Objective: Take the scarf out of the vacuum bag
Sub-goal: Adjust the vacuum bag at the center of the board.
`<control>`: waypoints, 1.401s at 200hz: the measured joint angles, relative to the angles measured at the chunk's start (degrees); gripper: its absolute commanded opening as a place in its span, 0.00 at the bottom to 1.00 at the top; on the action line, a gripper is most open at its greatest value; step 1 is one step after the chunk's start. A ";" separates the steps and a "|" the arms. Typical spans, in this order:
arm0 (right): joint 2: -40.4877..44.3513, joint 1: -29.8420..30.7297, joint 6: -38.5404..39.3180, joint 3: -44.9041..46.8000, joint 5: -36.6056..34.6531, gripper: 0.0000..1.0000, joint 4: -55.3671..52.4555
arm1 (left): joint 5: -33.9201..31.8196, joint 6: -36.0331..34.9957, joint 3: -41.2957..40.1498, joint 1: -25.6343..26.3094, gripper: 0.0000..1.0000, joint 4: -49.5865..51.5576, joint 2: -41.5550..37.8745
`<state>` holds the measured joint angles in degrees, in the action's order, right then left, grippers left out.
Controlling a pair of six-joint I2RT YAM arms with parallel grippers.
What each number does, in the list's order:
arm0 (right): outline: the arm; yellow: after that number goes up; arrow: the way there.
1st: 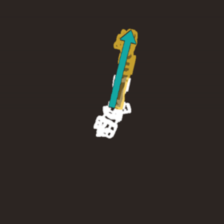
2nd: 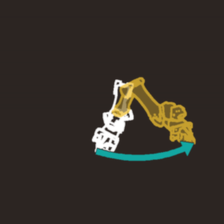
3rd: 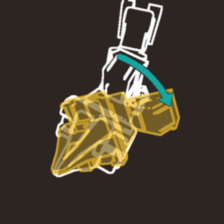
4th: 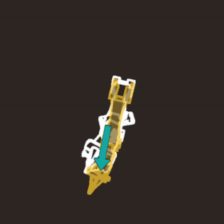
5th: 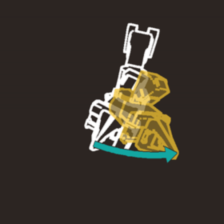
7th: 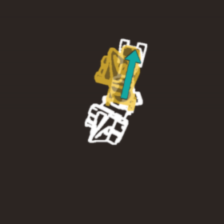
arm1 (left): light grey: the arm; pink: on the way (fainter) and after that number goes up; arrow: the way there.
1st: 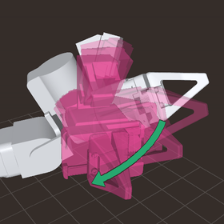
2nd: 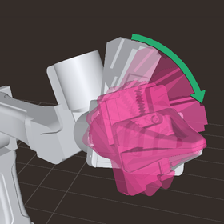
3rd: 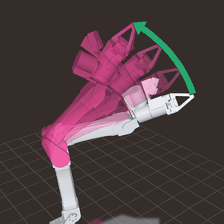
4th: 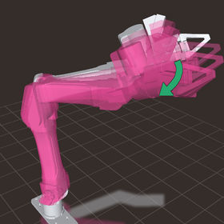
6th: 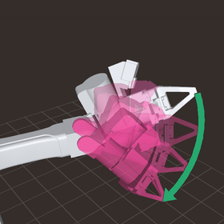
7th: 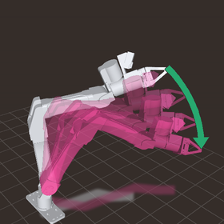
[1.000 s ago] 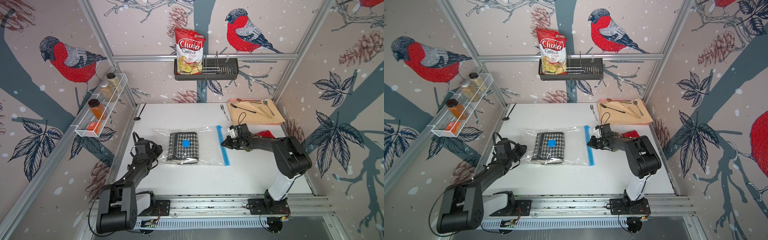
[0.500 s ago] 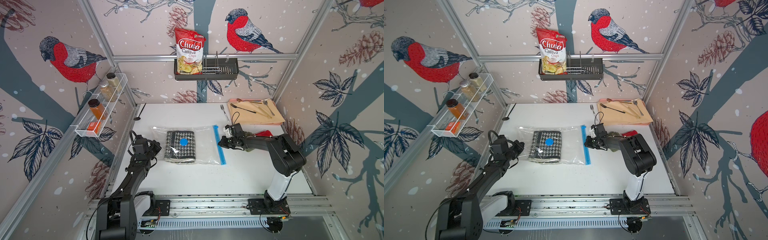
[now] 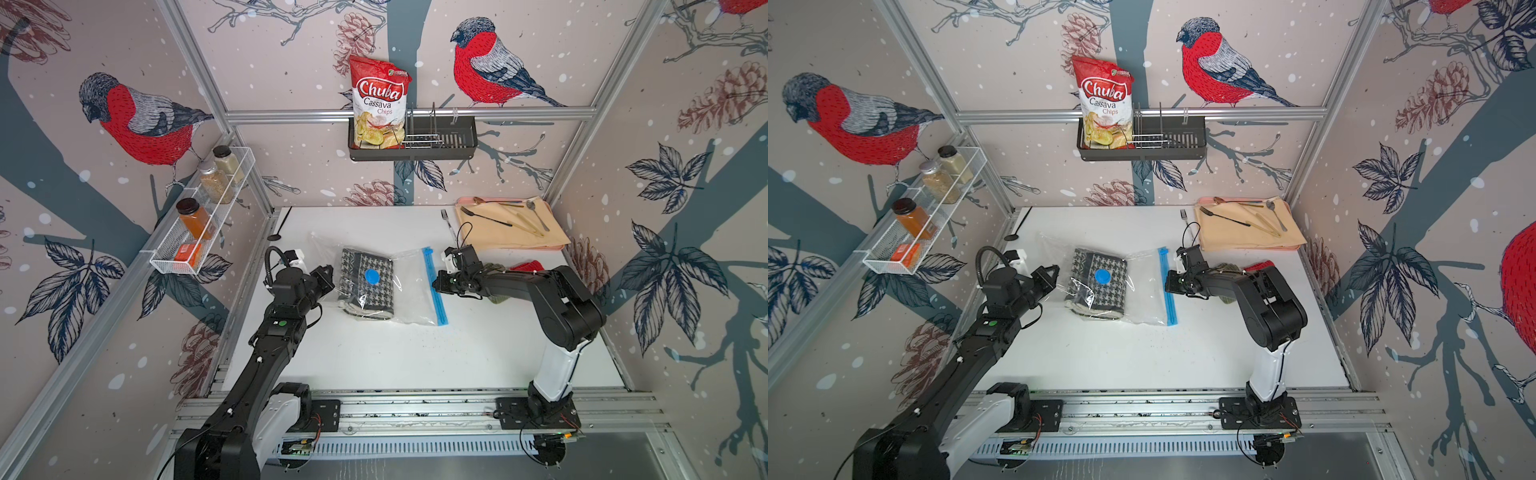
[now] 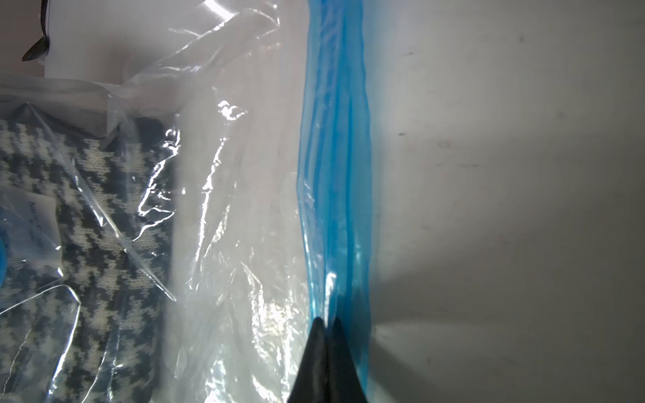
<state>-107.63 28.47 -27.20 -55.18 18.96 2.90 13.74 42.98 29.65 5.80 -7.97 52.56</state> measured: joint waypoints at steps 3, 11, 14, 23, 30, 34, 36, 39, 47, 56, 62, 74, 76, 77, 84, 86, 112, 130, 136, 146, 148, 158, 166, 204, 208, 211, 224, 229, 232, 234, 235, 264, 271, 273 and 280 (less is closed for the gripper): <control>-0.07 0.00 0.00 0.00 0.02 0.00 0.09 | -0.04 0.00 0.22 0.42 0.00 0.00 -0.11; -0.26 0.00 0.02 -0.13 0.04 0.00 0.20 | -0.09 0.00 0.87 1.55 0.00 0.00 -0.28; -0.33 0.02 0.02 -0.20 0.04 0.00 0.26 | -0.07 0.00 1.29 2.12 0.00 -0.02 -0.35; -0.48 0.04 0.02 -0.26 0.07 0.00 0.59 | -0.07 0.02 2.54 3.61 0.00 -0.04 -0.39; -0.61 0.11 0.02 -0.31 0.07 0.00 0.76 | -0.13 0.00 3.56 4.87 0.00 -0.20 -0.37; -0.68 0.13 0.02 -0.37 0.07 0.00 0.90 | -0.13 0.00 4.07 5.49 0.00 -0.37 -0.35; -0.70 0.13 0.02 -0.37 0.07 0.00 0.96 | -0.13 0.00 4.37 5.86 0.00 -0.39 -0.35; -0.76 0.15 0.02 -0.42 0.07 0.00 1.07 | -0.15 0.00 4.83 6.36 0.00 -0.39 -0.33; -0.90 0.22 0.04 -0.52 0.07 0.00 1.18 | -0.22 -0.02 6.14 7.85 0.00 -0.46 -0.11; -1.03 0.24 0.04 -0.63 0.07 0.00 1.25 | -0.28 -0.11 7.45 9.27 0.00 -0.68 0.33; -1.09 0.26 0.04 -0.63 0.07 0.00 1.40 | -0.26 -0.44 8.37 10.25 0.00 -0.81 0.74; -1.18 0.28 0.04 -0.66 0.09 0.00 1.57 | -0.22 -0.59 10.12 11.87 0.00 -0.96 1.92; -1.22 0.28 0.04 -0.66 0.09 0.00 1.57 | -0.20 -0.59 10.43 12.13 0.00 -0.98 2.16; -1.22 0.28 0.04 -0.68 0.11 0.00 1.57 | -0.20 -0.59 10.54 12.20 0.00 -0.98 2.25; -1.29 0.28 0.04 -0.68 0.20 0.00 1.64 | 0.00 -0.57 11.56 12.98 0.00 -1.05 3.13; -1.29 0.28 0.04 -0.68 0.22 0.00 1.68 | 0.04 -0.59 11.87 13.22 0.00 -1.09 3.37; -1.46 0.31 0.04 -0.26 0.63 0.00 2.69 | 1.09 -0.66 15.63 16.41 0.00 -2.23 6.54; -1.81 0.28 0.04 0.02 1.14 0.00 3.58 | 2.27 -0.96 18.88 18.73 0.00 -3.50 8.66; -1.92 0.28 0.04 0.09 1.31 0.00 3.98 | 2.78 -0.96 19.98 19.32 0.00 -3.78 9.20; -2.32 0.31 0.04 0.11 1.70 0.00 4.59 | 3.41 -0.92 21.73 20.17 0.00 -4.55 10.01; -2.32 0.31 0.04 0.11 1.75 0.00 4.66 | 3.63 -0.87 22.10 20.33 0.00 -4.79 10.21; -2.69 0.37 0.04 0.11 2.10 0.00 5.22 | 4.55 -0.50 23.61 20.83 0.00 -6.08 11.10; -2.91 0.39 0.04 0.13 2.29 0.00 5.64 | 5.51 0.15 24.57 21.11 0.00 -7.02 11.72; -3.34 0.39 0.04 0.33 2.95 0.00 6.99 | 8.46 2.19 26.69 21.86 0.00 -10.40 13.88; -3.37 0.39 0.04 0.37 2.99 0.00 7.15 | 8.61 2.27 26.99 21.90 0.00 -10.40 13.97; -3.37 0.39 0.04 0.39 3.02 0.00 7.17 | 8.59 2.45 27.21 21.92 0.00 -10.40 14.01; -3.43 0.39 0.04 0.52 3.13 0.00 7.50 | 8.52 2.89 27.65 22.01 0.00 -11.19 13.86; -3.48 0.39 0.04 0.55 3.23 0.00 7.63 | 8.50 3.34 27.65 22.01 0.00 -11.65 13.66; -3.54 0.39 0.04 0.57 3.30 0.00 7.72 | 8.50 3.41 27.65 22.01 0.00 -11.89 13.57; -3.58 0.39 0.04 0.57 3.37 0.00 7.82 | 8.48 3.52 27.65 22.01 0.00 -12.02 13.55; -3.61 0.39 0.04 0.57 3.37 0.00 7.85 | 8.46 3.52 27.65 22.01 0.00 -12.07 13.53; -3.89 0.44 0.02 0.76 3.82 0.00 8.87 | 8.24 5.11 27.69 20.48 0.00 -12.55 13.64; -3.85 0.44 0.02 0.85 3.82 0.00 9.03 | 8.57 5.81 27.30 19.34 0.00 -13.55 13.88; -3.85 0.44 0.02 0.87 3.82 0.00 9.05 | 8.63 6.16 27.06 18.95 0.00 -14.01 13.92; -3.85 0.44 0.04 0.94 3.80 0.00 9.16 | 8.98 7.63 25.97 17.38 0.00 -15.67 14.25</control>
<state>-111.48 28.91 -27.16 -54.24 22.76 12.05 22.72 50.61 55.61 23.18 -23.64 66.81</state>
